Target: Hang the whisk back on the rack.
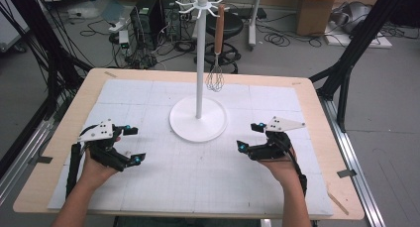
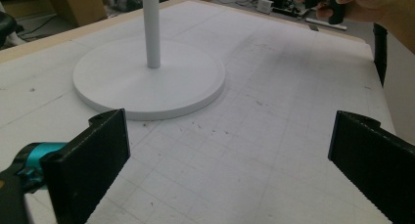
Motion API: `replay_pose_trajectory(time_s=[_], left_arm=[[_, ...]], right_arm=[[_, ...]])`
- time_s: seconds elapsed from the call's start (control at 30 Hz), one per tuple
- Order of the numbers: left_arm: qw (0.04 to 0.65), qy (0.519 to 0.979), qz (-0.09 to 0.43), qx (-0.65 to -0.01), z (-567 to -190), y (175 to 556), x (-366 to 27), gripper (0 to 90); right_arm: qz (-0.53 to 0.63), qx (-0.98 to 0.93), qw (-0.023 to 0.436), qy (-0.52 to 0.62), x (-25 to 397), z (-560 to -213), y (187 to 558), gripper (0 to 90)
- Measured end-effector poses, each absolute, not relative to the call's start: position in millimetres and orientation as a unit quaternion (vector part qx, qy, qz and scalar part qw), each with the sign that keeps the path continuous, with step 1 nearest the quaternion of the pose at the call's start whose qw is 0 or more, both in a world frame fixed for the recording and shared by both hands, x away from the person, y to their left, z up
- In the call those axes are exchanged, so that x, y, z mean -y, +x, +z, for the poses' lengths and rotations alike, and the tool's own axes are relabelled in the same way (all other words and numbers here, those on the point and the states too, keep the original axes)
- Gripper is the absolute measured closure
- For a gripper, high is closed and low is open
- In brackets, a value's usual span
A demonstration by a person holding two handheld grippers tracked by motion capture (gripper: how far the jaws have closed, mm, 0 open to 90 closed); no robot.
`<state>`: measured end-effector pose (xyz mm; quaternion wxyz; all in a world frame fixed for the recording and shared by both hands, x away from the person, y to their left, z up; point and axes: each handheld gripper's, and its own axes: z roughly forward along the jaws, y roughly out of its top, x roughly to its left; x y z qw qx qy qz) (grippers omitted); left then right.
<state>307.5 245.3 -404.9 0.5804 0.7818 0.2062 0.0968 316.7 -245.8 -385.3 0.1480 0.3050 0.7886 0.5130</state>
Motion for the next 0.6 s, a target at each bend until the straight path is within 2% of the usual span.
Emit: replay_pose_trajectory(time_s=[0.6], left_arm=[[0.578,0.783,0.095,-0.209,-405.4,307.5,-245.1,2.5]], right_arm=[[0.512,-0.789,0.142,0.308,245.7,-385.8,317.1,13.8]])
